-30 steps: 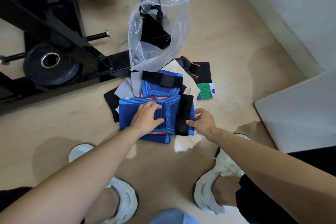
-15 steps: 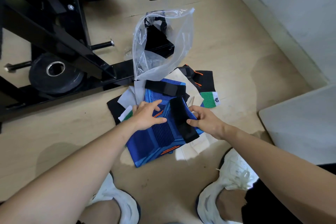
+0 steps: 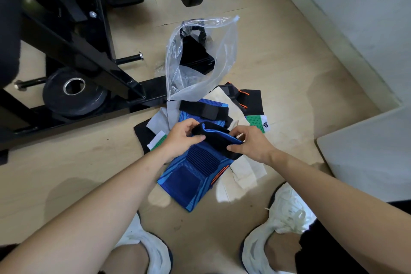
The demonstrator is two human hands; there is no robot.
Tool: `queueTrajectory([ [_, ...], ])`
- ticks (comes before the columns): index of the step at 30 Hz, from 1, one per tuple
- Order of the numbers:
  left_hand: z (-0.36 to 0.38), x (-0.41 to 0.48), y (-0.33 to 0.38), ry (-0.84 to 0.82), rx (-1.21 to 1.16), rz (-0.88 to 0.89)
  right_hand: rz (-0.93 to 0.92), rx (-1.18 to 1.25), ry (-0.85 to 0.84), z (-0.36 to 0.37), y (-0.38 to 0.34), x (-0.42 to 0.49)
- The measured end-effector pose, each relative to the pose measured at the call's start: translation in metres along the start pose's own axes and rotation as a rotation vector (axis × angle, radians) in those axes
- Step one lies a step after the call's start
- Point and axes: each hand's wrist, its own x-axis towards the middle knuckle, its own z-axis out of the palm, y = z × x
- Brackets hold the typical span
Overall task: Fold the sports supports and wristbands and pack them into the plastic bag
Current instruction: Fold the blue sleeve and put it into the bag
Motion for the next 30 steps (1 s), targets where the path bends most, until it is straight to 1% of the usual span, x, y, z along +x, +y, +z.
queueTrajectory([
  [4,-0.003,-0.005,0.004,-0.015,-0.14,-0.105,0.0,0.046,0.052,0.002,-0.001,0.001],
  [7,0.0,-0.004,0.01,-0.009,-0.207,-0.124,-0.077,0.044,0.069,0.009,-0.01,0.006],
  [10,0.003,-0.003,0.015,0.008,-0.185,-0.096,-0.124,-0.022,0.066,0.017,-0.015,0.011],
  [13,0.002,-0.004,0.019,-0.007,-0.181,-0.042,-0.105,0.025,0.076,0.019,-0.014,0.012],
  [17,-0.003,-0.001,0.022,-0.069,-0.09,-0.015,-0.08,0.069,0.064,0.017,-0.015,0.012],
  [19,-0.008,0.0,0.017,-0.042,-0.06,-0.023,-0.058,0.096,0.082,0.016,-0.015,0.011],
  [22,-0.012,-0.001,0.009,-0.009,-0.011,-0.023,-0.072,0.106,0.097,0.016,-0.013,0.011],
  [25,-0.012,0.0,0.006,-0.017,-0.017,0.003,-0.069,0.112,0.107,0.016,-0.014,0.012],
  [28,-0.014,0.001,0.003,-0.033,0.109,0.038,-0.043,0.211,0.113,0.015,-0.015,0.014],
  [30,-0.016,0.001,0.004,-0.014,0.112,0.023,-0.039,0.276,0.11,0.014,-0.017,0.013],
])
